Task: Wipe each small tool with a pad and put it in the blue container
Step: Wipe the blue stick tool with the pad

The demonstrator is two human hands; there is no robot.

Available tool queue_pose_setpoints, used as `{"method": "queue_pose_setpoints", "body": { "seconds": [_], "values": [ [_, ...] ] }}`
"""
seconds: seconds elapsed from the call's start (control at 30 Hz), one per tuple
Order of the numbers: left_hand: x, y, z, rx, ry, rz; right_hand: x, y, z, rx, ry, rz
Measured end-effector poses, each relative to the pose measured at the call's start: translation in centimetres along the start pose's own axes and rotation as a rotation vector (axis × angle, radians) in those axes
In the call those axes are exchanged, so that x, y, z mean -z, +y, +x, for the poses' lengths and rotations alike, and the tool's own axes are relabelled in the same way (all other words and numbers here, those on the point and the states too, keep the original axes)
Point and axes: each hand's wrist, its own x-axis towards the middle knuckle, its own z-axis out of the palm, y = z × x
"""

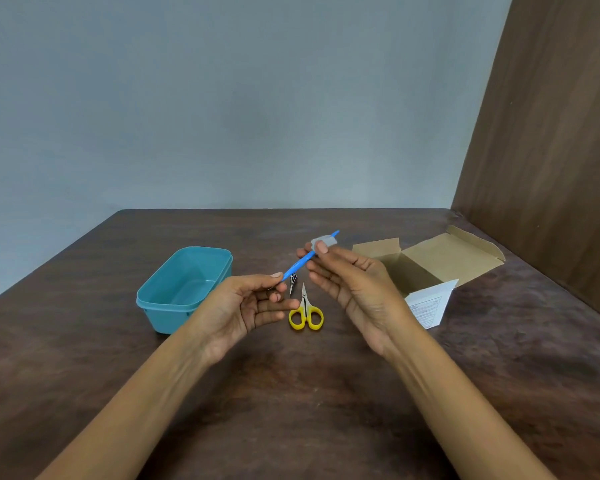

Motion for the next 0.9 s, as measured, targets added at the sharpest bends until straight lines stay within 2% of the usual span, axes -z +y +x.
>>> {"method": "queue_pose_setpoints", "body": {
  "seconds": [0.3, 0.5, 0.7, 0.8, 0.9],
  "values": [
    [-0.05, -0.01, -0.15, 0.008, -0.016, 0.064, 0.38, -0.24, 0.17, 0.084, 0.129, -0.038],
    [0.09, -0.04, -0.21, 0.018, -0.004, 0.058, -0.17, 0.50, -0.11, 0.028, 0.118, -0.081],
    [-0.16, -0.09, -0.34, 0.012, -0.025, 0.068, 0.10, -0.02, 0.17, 0.070, 0.200, -0.002],
    [-0.04, -0.24, -0.39, -0.087, -0.015, 0.218, 0.21, -0.11, 0.23, 0.073, 0.221, 0.025],
    [-0.10, -0.71, -0.40, -0.343, 0.081, 0.497, 0.13, 0.01, 0.15, 0.052, 0.216, 0.001]
  ]
}}
